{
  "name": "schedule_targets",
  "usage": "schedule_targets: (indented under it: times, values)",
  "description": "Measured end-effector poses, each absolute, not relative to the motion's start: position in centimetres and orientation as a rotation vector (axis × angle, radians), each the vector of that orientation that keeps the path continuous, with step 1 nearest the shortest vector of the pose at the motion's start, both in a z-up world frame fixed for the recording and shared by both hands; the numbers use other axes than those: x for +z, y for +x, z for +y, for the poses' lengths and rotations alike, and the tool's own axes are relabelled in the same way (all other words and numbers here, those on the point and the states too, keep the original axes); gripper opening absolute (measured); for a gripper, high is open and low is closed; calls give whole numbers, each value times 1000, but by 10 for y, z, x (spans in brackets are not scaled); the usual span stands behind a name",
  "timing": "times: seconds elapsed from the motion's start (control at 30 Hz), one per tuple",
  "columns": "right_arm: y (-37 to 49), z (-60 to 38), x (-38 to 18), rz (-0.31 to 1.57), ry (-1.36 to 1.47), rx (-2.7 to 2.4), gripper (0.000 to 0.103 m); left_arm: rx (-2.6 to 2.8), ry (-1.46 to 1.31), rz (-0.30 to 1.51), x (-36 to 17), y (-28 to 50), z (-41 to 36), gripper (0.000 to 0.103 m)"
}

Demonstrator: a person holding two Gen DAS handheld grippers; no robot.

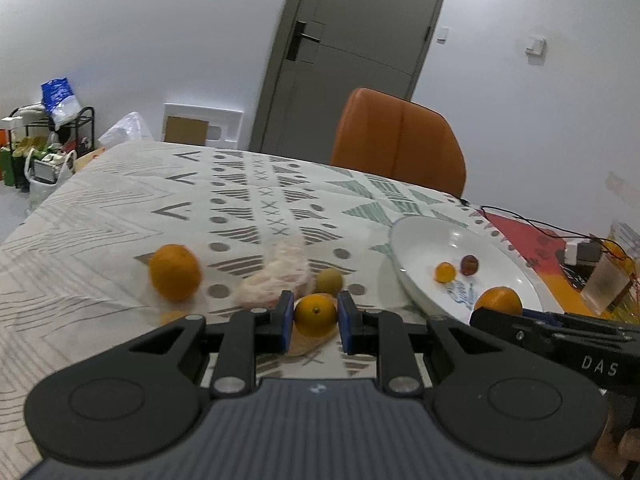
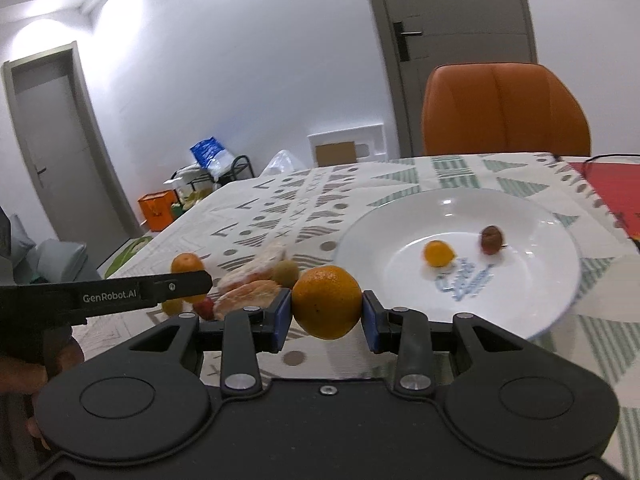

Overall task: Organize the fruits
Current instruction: 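Carry both oranges over the white bowl and open both tools to drop them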

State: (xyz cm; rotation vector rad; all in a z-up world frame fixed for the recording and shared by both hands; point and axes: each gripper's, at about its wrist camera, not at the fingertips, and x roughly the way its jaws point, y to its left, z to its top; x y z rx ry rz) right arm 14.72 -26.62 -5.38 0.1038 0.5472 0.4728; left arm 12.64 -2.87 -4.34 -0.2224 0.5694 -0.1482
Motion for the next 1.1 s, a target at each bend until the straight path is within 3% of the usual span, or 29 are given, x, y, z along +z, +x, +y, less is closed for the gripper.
schedule_targets:
  times: [1.1]
  values:
    - [148, -359, -66, 516, 236, 326, 35, -273, -111, 570, -33, 152, -122, 22]
